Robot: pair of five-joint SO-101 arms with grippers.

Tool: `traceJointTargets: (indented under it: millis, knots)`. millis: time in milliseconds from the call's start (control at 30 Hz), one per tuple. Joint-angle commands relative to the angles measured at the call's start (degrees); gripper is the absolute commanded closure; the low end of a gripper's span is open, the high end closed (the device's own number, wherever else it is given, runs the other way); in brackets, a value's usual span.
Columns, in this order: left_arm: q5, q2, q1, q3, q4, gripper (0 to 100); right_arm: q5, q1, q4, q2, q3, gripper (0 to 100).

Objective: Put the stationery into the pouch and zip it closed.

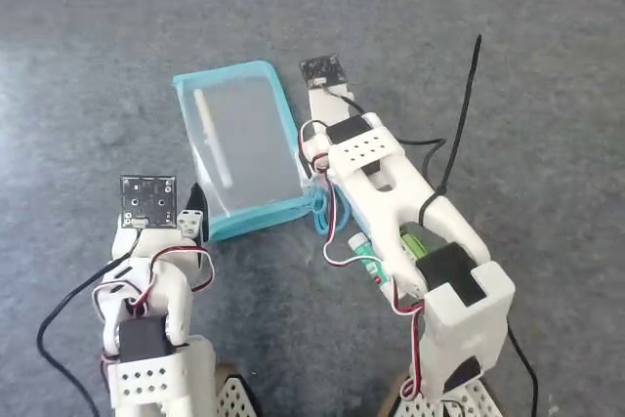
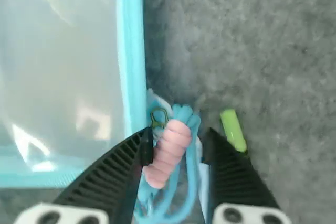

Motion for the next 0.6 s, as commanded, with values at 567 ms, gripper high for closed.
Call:
traceJointTargets:
  millis: [567]
  knots:
    - [-0.62,-0.88,0.09,-0.22,-2.20,84,4.84,0.04,1.89,-28.26,15.65,77.6]
